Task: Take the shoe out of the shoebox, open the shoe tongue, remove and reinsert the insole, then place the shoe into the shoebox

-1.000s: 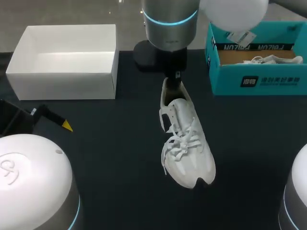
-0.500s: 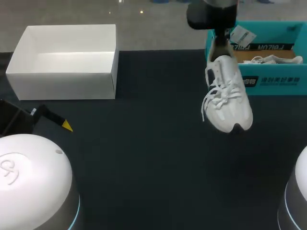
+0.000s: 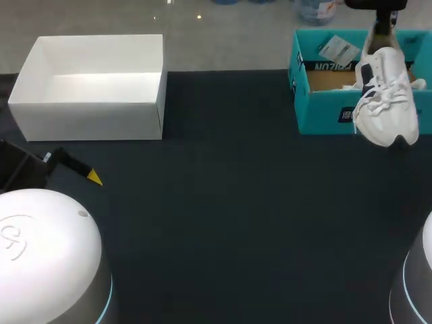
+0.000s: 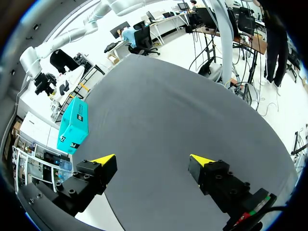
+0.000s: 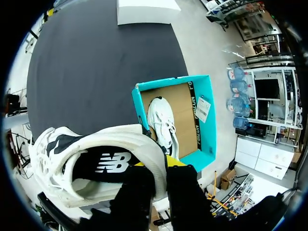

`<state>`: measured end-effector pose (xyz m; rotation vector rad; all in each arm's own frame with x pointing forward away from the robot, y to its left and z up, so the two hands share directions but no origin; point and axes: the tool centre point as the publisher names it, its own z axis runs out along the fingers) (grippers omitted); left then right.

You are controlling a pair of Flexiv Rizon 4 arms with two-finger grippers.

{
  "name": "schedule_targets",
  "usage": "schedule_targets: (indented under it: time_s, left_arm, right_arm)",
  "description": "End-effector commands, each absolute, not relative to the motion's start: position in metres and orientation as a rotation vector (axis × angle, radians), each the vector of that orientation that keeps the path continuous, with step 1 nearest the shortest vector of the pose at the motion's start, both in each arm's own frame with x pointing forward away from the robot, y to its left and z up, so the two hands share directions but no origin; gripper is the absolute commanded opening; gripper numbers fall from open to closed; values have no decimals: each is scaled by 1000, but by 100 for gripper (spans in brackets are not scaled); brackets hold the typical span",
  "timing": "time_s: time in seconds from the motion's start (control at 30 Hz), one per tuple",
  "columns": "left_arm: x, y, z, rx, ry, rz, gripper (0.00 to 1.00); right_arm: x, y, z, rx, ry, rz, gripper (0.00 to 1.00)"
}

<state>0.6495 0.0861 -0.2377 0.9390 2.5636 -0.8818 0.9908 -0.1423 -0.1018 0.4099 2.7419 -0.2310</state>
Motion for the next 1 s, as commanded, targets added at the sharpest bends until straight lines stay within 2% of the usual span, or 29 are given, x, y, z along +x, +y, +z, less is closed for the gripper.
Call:
schedule_targets:
  time_s: [0.03, 1.0]
  left_arm:
    - [650, 86, -238, 941, 2566, -880, 100]
    - [650, 86, -238, 941, 2566, -880, 100]
  right_arm:
    - [1006, -173, -99, 395, 2795, -125, 0]
    - [1015, -180, -98, 389, 2794, -121, 0]
